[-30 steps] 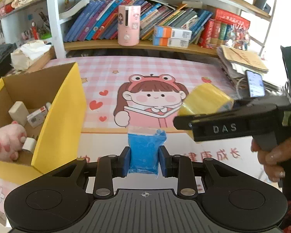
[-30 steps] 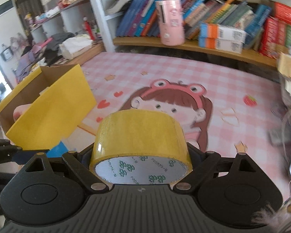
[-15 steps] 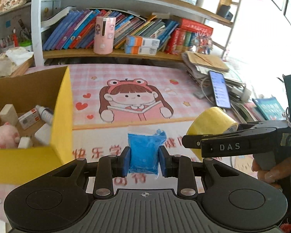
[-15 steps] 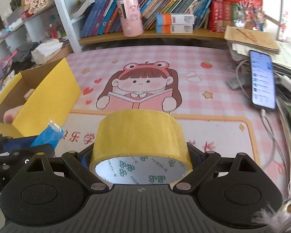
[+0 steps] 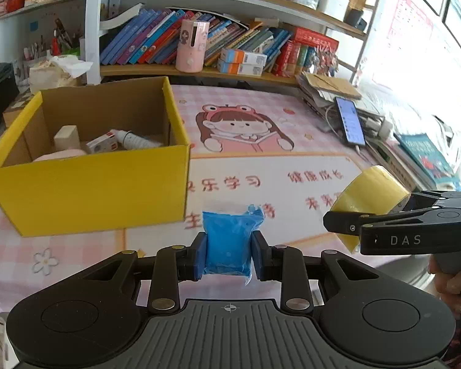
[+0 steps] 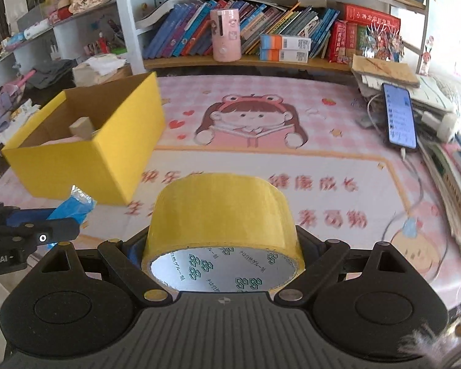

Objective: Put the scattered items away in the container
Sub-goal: 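Lift and carry the blue packet and tape roll with both tools over the yellow box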

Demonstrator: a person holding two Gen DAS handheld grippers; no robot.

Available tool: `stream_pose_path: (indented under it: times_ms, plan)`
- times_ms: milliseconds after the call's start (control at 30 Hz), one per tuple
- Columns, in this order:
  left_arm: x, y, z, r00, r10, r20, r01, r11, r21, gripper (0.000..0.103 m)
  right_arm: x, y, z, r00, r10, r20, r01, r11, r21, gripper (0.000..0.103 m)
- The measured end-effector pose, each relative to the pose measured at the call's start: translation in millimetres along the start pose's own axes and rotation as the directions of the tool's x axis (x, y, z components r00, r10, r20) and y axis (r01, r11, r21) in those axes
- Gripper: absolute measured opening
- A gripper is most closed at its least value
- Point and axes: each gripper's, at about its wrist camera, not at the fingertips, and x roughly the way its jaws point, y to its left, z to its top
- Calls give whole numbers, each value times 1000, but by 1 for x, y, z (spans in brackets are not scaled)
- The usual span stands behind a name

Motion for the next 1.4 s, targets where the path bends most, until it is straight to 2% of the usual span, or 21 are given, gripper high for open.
stream_pose_path:
  times_ms: [233,500,1033,1400]
  plan:
    - [-20,15,-15,1000,-7,-7,7,1000,20,28,-17,25,-13,1000,-6,9,6,1000,16,90]
    - [-41,29,-26,999,11,32,-11,1000,2,28,-22,57,-18,999,53,-3,-53,997,-54,90]
    - [-78,66,-46,988,137,77,-129,987,-100,28,-18,113,-15,983,184,-21,-185,968,-170,90]
    - [-93,87,-43,974,189,123,-169,974,-152,28,-15,145,1,971,237,16,-225,937,-266,90]
